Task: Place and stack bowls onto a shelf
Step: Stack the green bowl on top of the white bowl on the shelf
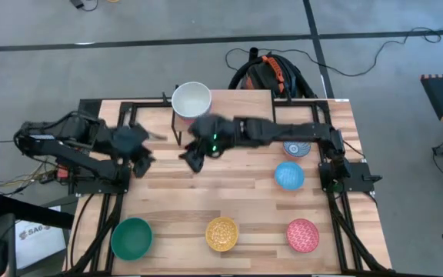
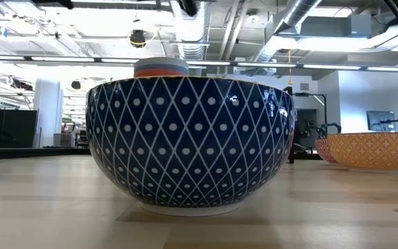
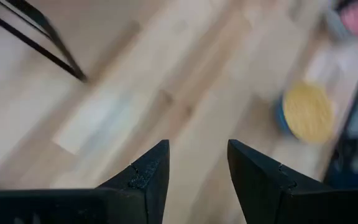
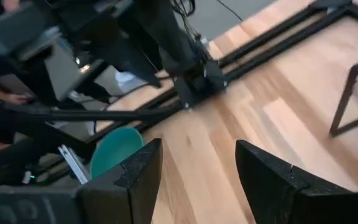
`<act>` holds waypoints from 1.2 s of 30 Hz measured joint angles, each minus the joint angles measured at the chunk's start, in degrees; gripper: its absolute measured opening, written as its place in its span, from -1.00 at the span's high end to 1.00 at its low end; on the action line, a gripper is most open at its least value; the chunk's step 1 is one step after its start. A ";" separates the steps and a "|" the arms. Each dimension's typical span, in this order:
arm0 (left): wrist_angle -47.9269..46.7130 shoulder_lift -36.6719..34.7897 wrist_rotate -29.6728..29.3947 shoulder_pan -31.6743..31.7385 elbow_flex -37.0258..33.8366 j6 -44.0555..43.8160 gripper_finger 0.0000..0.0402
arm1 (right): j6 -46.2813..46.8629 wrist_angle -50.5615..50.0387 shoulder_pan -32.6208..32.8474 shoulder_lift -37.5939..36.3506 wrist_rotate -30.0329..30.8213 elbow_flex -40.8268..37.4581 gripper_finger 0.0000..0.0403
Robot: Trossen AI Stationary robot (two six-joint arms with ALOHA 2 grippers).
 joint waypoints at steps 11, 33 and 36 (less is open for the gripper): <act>-8.54 0.74 4.66 -15.53 -7.36 -21.60 0.28 | 6.86 13.41 9.95 12.64 1.78 -0.02 -0.14; 1.43 9.48 20.11 -34.64 -18.03 -37.57 0.28 | 11.68 38.97 11.37 28.80 -4.43 0.16 -0.15; 3.72 12.31 19.66 -35.05 -18.05 -34.77 0.28 | 11.65 40.12 11.69 29.90 -4.36 0.64 -0.15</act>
